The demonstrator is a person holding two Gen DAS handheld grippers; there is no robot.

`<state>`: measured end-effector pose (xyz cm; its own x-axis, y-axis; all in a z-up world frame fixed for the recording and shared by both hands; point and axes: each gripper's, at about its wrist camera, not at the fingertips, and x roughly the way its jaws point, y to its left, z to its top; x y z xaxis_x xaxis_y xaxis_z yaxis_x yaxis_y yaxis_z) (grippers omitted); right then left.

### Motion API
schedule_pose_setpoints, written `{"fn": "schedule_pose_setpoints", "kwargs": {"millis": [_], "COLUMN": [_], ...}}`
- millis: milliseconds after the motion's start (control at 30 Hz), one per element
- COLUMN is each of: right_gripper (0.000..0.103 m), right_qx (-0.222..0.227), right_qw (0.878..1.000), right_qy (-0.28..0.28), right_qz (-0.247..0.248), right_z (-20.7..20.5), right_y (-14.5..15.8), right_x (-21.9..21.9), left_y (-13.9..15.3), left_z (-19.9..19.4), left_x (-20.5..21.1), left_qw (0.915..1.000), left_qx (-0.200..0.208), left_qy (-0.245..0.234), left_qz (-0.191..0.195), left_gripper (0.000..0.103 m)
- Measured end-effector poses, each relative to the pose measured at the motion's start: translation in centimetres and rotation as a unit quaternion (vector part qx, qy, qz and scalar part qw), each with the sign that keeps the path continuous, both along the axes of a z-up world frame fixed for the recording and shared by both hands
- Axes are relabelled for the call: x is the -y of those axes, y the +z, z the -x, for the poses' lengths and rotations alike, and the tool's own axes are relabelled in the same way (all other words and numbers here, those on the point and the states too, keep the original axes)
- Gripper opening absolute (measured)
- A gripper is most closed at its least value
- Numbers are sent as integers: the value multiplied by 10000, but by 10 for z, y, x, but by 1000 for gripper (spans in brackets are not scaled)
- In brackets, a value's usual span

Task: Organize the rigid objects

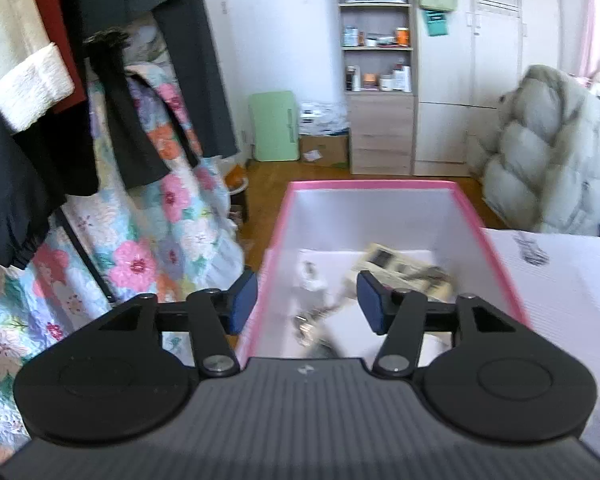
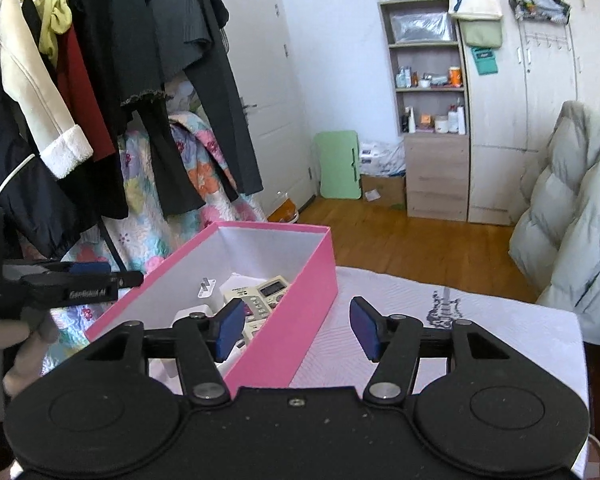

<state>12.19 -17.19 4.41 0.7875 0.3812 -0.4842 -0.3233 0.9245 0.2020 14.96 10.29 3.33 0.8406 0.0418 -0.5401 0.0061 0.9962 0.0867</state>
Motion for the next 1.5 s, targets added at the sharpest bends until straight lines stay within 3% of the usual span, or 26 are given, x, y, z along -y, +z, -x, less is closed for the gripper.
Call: {"fn": "schedule_pose_setpoints", "kwargs": {"millis": [233,400,567,733,833,1000,1100,1500], "right_gripper": [65,66,73,83,87,102,103,103], "right_qx": [26,-8,-45,-52,-67,-47,-87,-369], "right_qw": [9996,9990,9982,9971,9965,9931,9898,9877], "right_qy": [-249,-428,-565,-720,-803,-1144,-1397,-1510], "right_qz": [146,118,183,246,225,270,257,172], "right_z": [24,42,54,62,64,70,73,81], "right_y": [6,4,3,1,-2,-3,-3,-4], "right_x": [12,21,26,29,31,33,35,40], "left_y": [1,-3,-8,-12,-11,-13,-12,-3], "left_z": [38,48,57,64,66,67,70,85], "left_x": [46,65,70,78,80,86,89,89], "left_qw": [9989,9986,9985,9982,9980,9969,9967,9976], "left_qx": [30,-211,-403,-549,-612,-779,-793,-652], "left_qy": [-475,-485,-352,-195,-124,-123,-168,-123], "left_qz": [-52,-23,144,-116,-57,-31,6,214], "left_gripper": [71,82,100,100,100,101,101,101]}}
